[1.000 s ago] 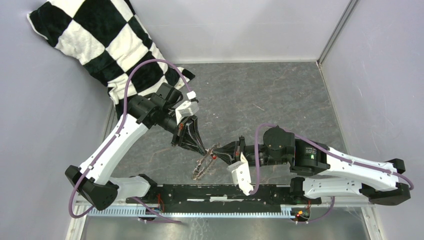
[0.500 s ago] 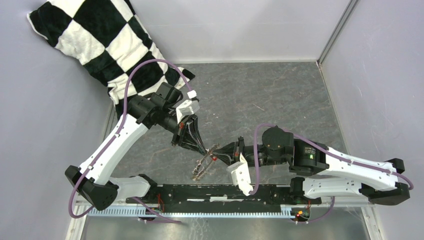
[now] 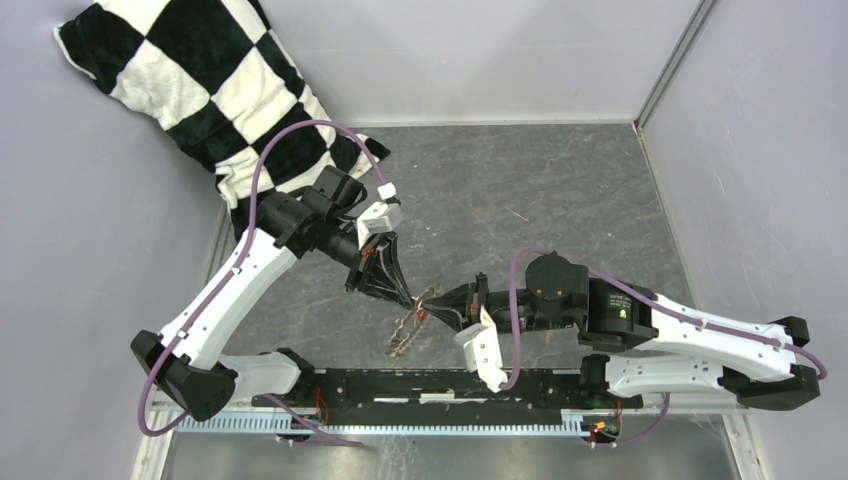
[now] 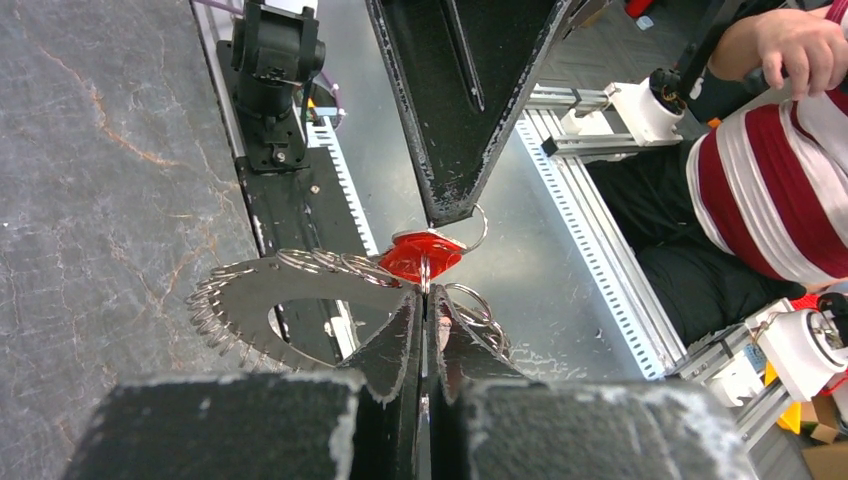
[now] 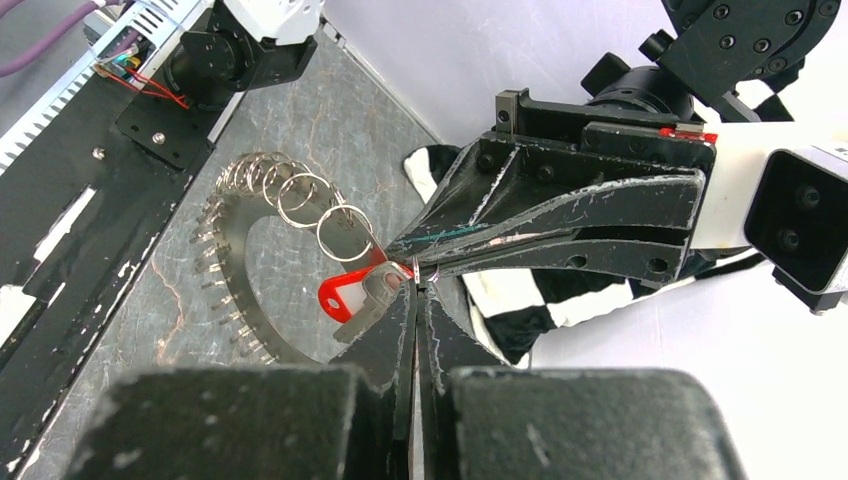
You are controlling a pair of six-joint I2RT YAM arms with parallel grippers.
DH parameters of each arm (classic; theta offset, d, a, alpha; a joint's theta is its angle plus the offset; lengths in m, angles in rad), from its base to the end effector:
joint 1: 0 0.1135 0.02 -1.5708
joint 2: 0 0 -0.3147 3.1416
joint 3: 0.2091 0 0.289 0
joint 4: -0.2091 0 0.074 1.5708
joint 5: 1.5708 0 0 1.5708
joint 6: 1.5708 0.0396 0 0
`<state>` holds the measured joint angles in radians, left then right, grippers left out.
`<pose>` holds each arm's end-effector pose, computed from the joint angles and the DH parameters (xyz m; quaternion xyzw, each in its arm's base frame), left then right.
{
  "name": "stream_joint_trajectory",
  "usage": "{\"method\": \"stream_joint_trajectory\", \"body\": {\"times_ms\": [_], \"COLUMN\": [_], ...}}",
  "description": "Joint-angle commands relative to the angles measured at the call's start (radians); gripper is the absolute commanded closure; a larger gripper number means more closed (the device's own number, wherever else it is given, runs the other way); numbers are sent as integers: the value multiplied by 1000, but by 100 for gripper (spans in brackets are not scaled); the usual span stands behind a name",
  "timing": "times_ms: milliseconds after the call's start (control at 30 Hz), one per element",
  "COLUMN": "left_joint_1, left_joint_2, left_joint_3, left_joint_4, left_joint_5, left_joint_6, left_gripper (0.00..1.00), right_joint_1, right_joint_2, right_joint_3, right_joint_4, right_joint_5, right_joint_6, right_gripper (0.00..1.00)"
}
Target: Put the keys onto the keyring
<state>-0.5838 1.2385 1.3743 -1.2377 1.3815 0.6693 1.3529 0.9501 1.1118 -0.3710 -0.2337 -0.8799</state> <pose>0.1672 -0.1571 0.4360 0.5595 0.5205 -0.6115 0.2054 0.0378 0.2133 0.4508 -0.7257 0.2728 0.2345 0.5865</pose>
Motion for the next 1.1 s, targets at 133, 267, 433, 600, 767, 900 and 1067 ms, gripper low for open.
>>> {"method": "stream_joint_trajectory", "body": {"times_ms": [133,267,433,600,767,900,1067], "left_joint_1": [2,0,-16,-51,-71,-73,-73], "left_joint_2": [-13,18,13,-2,-16,-8,-14], "left_joint_3": [43,96,122,115,53,49,36], "left_joint_4": [-108,-220,-209,-67,148,173,187], "left_joint_5": [75,74,100,135,200,225,248], "left_joint_6": [155,281,308,184,-15,-37,-54], "left_gripper": [98,98,98,98,98,98,98], "right_joint_1": [3,4,2,3,3,3,2], "right_joint_2": [-42,-17,1,-46,-86,-62,-61], "right_joint_3": [-19,-5,12,9,6,6,-12], "right_joint_4": [-7,-3,16,51,91,33,4], "right_joint_5": [86,38,-1,77,123,75,48], "right_joint_6": [-9,-1,-11,-70,-152,-153,-147], "right_gripper": [99,99,99,99,99,99,99]}}
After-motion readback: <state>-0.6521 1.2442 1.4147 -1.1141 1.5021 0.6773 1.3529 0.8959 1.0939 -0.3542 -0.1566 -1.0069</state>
